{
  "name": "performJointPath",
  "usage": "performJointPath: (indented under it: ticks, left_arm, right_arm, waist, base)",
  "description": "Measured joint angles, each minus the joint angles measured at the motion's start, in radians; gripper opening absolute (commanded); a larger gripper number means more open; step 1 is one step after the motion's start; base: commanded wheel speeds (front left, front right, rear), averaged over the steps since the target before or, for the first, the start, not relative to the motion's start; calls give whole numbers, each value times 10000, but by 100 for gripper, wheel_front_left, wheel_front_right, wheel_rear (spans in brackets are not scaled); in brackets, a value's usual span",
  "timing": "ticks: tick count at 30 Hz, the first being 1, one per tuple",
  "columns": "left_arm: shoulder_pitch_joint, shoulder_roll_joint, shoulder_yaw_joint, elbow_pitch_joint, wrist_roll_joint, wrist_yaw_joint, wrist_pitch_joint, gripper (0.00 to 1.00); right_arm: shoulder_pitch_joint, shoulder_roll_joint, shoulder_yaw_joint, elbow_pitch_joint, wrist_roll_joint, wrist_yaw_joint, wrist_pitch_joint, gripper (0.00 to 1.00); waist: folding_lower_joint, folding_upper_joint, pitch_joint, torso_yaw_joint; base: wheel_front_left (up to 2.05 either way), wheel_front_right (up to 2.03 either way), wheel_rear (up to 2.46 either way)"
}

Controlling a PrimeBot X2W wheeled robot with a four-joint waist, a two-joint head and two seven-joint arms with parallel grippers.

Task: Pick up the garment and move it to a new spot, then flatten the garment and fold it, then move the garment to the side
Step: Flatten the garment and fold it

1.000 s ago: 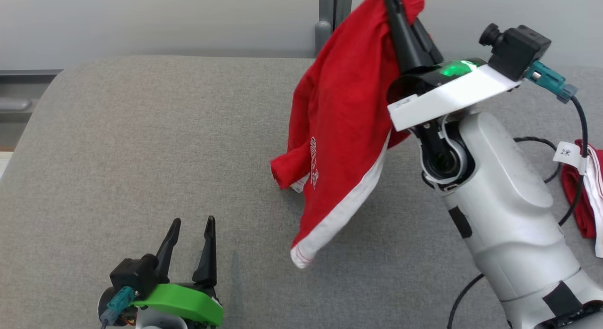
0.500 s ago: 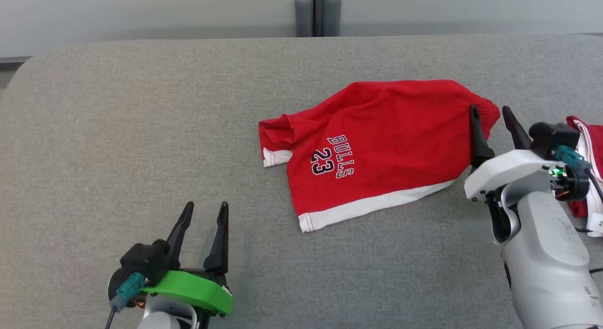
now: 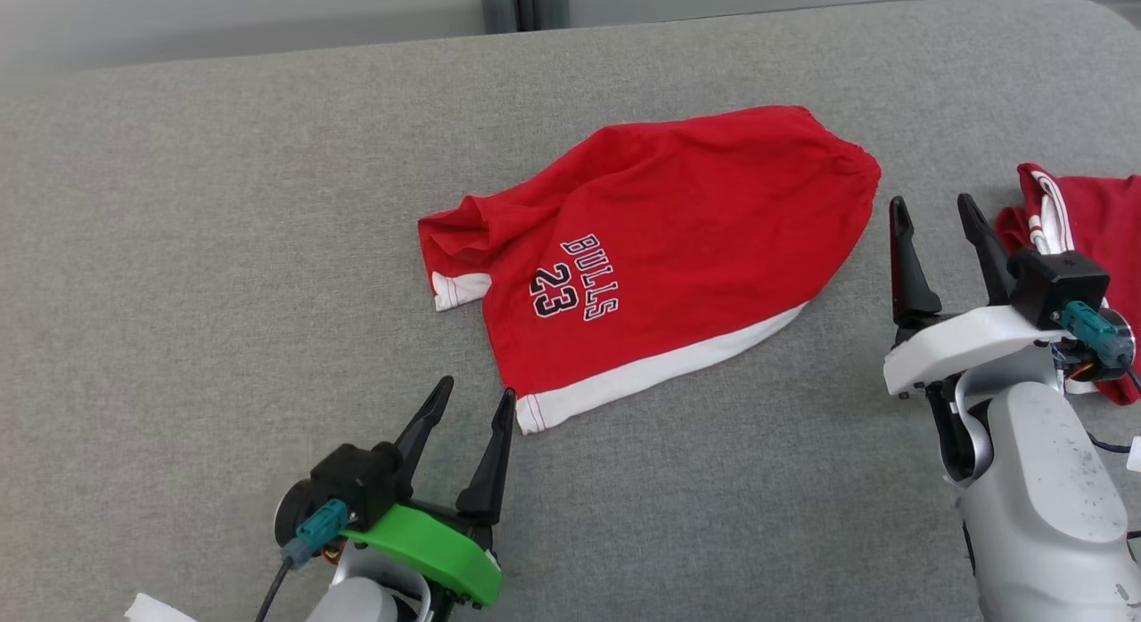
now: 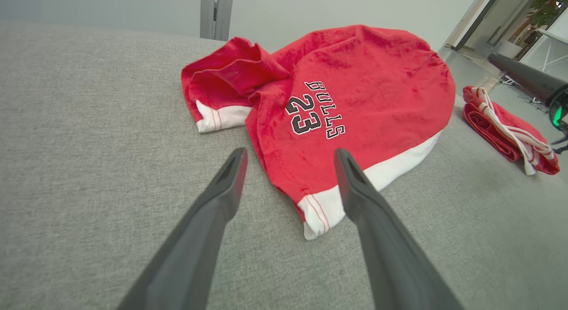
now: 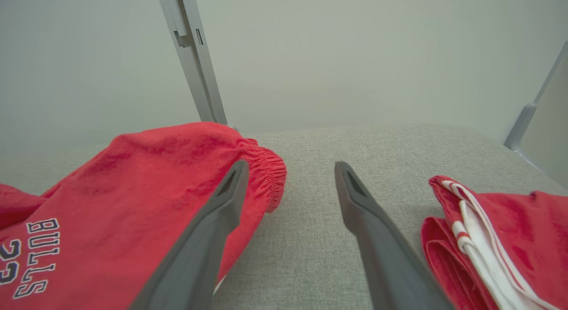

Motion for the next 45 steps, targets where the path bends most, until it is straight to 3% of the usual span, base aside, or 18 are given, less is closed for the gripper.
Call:
performJointPath:
  ticks: [15, 16, 17, 18, 25, 31, 39, 40, 41, 42, 45]
  left_arm:
    - [-510, 472, -1256, 1047, -905, 0, -10, 100]
    - [-578, 483, -1335, 1114, -938, 0, -13, 75]
    - [-627, 504, -1390, 1166, -999, 0, -15, 20]
    - [-665, 527, -1413, 1206, -1007, 0, -15, 0]
    - [-721, 502, -763, 1097, -1135, 0, 0, 0]
    - [-266, 244, 1072, 460, -623, 0, 0, 0]
    - [325, 58, 3112, 489, 111, 0, 0, 0]
    - [344, 31, 3258, 527, 238, 0, 0, 12]
    - [374, -6, 3381, 570, 322, 0, -2, 46]
    - [406, -48, 3459, 610, 362, 0, 0, 97]
    - [488, -222, 3647, 744, 533, 0, 0, 100]
  right_arm:
    - [249, -4, 150, -487, 209, 0, 0, 100]
    - [263, 0, 163, -497, 219, 0, 0, 100]
    - [282, -2, 167, -499, 228, 0, 0, 100]
    - [297, -4, 173, -500, 244, 0, 0, 100]
    - [570, -12, 17, -435, 188, 0, 0, 100]
    - [1015, -4, -6, -188, 176, 0, 0, 100]
    - [1526, -2, 1099, 84, 564, 0, 0, 100]
    - [1612, 0, 1346, 86, 621, 0, 0, 100]
    - [1694, 2, 1588, 90, 663, 0, 0, 100]
    - [1762, 0, 1776, 79, 727, 0, 0, 100]
    - [2010, -4, 2656, 0, 890, 0, 0, 100]
  waist:
    - [0, 0, 750, -742]
    - [0, 0, 770, -776]
    - [0, 0, 781, -804]
    - [0, 0, 783, -823]
    - [0, 0, 607, -681]
    - [0, 0, 286, -141]
    - [0, -1, -262, 602]
    - [0, -1, -334, 662]
    - [0, -1, -400, 715]
    - [0, -1, -450, 753]
    - [0, -1, -584, 848]
  base:
    - [0, 0, 0]
    - [0, 0, 0]
    - [0, 0, 0]
    - [0, 0, 0]
    - [0, 0, 0]
    - [0, 0, 0]
    - [0, 0, 0]
    - [0, 0, 0]
    - [0, 0, 0]
    - [0, 0, 0]
    - [0, 0, 0]
